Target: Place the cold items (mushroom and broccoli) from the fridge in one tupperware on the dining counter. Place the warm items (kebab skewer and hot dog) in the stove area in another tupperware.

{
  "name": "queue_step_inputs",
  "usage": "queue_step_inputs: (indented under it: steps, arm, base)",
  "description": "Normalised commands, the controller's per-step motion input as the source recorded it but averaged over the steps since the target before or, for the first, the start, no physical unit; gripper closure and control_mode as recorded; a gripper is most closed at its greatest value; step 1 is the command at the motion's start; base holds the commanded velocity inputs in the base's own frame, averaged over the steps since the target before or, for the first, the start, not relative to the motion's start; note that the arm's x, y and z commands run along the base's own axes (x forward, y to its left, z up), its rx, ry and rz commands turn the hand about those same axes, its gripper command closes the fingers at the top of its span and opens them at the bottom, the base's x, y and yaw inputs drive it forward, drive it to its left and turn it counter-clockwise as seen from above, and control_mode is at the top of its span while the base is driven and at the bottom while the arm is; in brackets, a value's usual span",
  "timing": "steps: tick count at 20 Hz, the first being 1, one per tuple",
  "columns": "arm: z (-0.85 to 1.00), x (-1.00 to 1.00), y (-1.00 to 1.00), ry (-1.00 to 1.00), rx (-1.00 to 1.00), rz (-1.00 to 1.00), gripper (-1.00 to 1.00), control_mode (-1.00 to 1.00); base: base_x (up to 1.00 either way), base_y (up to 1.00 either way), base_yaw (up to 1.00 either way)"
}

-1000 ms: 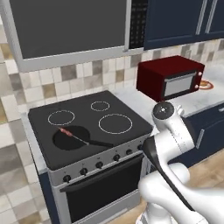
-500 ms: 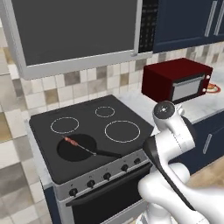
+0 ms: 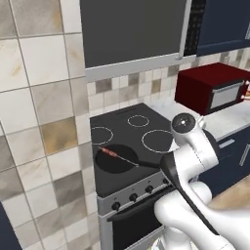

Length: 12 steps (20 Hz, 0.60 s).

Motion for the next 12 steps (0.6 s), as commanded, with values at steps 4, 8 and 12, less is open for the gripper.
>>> queue_step_inputs:
  steps: [4, 8, 12]
  arm:
    - [0.0, 0.0, 0.0, 0.0, 0.0, 0.0, -1.0, 1.0]
    - [0.0, 0.0, 0.0, 0.0, 0.0, 0.0, -1.0, 1.0]
    - [0.06, 0.16, 0.03, 0.0, 0.02, -0.15, -1.0, -1.0]
  base:
    - [0.37, 0.52, -0.17]
    - [0.29, 0.25, -0.18]
    - [0.0, 0.0, 0.0]
